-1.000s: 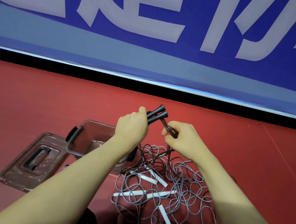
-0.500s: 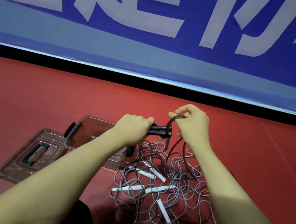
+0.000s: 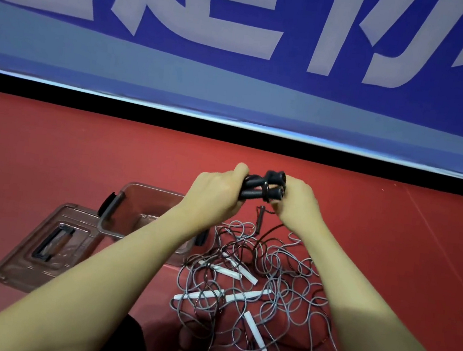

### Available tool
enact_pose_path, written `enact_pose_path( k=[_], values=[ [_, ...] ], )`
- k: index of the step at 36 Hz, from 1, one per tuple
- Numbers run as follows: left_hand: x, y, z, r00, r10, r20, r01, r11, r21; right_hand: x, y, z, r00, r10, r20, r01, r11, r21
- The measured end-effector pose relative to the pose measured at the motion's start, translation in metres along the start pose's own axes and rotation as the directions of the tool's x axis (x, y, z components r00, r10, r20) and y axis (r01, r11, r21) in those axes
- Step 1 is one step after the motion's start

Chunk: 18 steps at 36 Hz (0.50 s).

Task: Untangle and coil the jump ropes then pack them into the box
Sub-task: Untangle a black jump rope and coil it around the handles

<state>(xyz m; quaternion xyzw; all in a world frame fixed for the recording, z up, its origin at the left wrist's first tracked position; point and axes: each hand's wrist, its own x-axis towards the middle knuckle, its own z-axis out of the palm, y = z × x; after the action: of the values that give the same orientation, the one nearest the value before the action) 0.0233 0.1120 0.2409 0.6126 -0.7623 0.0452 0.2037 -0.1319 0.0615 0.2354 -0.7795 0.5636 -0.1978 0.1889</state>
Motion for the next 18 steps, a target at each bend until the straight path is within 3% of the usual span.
enact_pose_path(
  k=[5,14,18],
  values=[
    [0.007,-0.002,0.002,0.958,-0.286,-0.028,0.281,0.952,-0.125,-0.004,-0.008,0.004,1.000,-0.024,0.018,0.022,0.997,0.075],
    [0.010,-0.015,0.010,0.901,-0.433,0.031,0.434,0.901,-0.017,-0.007,-0.016,0.010,0.978,-0.137,0.159,0.117,0.984,0.131],
    [0.007,-0.023,0.012,0.887,-0.456,0.080,0.451,0.890,0.074,-0.011,-0.021,0.005,0.967,-0.209,0.148,0.189,0.972,0.137]
  ],
)
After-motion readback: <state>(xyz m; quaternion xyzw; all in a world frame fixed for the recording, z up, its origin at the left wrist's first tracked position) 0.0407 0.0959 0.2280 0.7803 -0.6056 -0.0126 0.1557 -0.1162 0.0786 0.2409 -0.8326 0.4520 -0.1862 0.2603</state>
